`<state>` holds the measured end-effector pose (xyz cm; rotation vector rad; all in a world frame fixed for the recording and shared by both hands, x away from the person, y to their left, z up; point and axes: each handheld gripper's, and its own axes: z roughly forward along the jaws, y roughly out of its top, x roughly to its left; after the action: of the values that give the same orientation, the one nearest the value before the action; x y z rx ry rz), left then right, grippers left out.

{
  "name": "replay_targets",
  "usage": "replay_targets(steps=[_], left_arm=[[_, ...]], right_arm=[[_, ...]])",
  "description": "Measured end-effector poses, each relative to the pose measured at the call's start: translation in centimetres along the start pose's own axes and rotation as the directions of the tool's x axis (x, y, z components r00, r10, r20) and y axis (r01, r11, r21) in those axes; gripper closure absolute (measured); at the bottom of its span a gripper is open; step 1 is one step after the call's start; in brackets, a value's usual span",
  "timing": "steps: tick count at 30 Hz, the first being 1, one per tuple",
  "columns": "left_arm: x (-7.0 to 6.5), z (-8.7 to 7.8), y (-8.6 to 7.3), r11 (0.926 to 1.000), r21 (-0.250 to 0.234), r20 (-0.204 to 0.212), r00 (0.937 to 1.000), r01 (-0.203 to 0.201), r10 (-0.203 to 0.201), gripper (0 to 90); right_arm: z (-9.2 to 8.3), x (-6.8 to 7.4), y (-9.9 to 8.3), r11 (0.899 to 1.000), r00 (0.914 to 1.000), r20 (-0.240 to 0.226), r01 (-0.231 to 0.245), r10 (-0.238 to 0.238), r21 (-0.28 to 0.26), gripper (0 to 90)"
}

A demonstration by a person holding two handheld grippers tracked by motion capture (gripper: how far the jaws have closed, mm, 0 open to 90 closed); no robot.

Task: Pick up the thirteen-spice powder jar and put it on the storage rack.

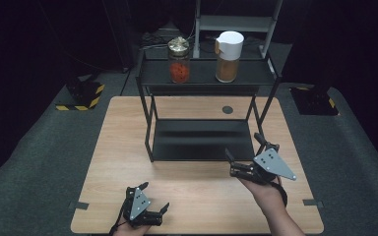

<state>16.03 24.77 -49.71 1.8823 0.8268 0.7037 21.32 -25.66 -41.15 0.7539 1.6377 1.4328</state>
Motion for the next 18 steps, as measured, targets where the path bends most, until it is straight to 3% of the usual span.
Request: replay_targets(steps=[8,18], left_arm=[[0.0,0.0,0.0,1.0,-0.001,0.0,1.0,0.0,0.0,0.6],[-0.1,0.0,0.0,1.0,0.0,-0.005,1.0,-0.001,0.001,0.6]], right_arm=[[-0.8,1.1,-3.6,0.994,0.9994,0.004,0.035,-0.036,0.104,0.0],[-1.8,1.2,-6.8,0.973,0.9995,0.007,0.028,-0.03,0.227,0.0]])
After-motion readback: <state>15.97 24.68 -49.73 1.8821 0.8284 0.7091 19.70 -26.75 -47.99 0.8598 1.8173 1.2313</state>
